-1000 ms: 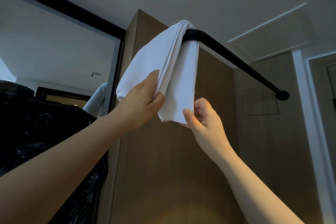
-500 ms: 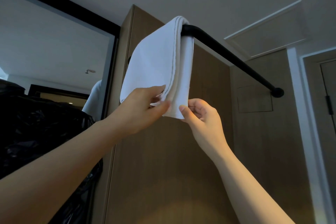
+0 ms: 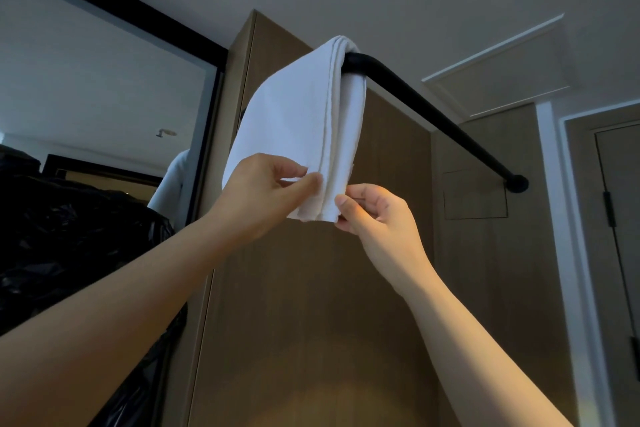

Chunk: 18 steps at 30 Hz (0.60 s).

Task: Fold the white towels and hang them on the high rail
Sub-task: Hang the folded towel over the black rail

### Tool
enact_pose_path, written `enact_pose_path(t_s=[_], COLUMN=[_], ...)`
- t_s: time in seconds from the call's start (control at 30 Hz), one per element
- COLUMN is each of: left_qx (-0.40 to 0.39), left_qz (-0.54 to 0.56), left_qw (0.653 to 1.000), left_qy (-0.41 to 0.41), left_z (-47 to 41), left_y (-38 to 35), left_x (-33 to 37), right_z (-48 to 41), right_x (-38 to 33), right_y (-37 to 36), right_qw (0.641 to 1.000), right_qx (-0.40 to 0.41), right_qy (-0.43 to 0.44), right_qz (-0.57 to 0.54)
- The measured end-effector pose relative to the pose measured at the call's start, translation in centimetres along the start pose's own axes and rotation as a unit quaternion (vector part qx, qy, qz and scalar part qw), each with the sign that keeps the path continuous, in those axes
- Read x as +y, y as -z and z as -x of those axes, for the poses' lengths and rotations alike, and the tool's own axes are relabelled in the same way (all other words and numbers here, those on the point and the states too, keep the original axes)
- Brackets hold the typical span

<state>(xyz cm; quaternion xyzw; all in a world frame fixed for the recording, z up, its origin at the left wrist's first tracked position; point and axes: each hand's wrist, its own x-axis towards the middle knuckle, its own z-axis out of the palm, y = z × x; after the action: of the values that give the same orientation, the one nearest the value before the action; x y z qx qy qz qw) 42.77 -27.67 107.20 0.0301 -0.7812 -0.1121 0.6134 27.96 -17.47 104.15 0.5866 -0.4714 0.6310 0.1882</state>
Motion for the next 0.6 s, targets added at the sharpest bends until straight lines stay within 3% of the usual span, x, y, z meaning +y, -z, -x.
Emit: enact_pose_path(t_s=[0.33,0.6], left_qx=[-0.045,-0.039], left_qz=[-0.105,-0.052], left_qw=[0.992,0.994], left_qy=[-0.063,-0.088], left_z=[1.0,1.2], left_y=[0.7,0.4], left_x=[-0.9,-0.8], right_z=[-0.4,0.9], right_x=[-0.4,0.0], right_y=[0.1,-0.3], right_qw=[0.999,0.991], right_qx=[0.042,0.056], right_qy=[0.011,0.068], right_qz=[-0.005,0.102])
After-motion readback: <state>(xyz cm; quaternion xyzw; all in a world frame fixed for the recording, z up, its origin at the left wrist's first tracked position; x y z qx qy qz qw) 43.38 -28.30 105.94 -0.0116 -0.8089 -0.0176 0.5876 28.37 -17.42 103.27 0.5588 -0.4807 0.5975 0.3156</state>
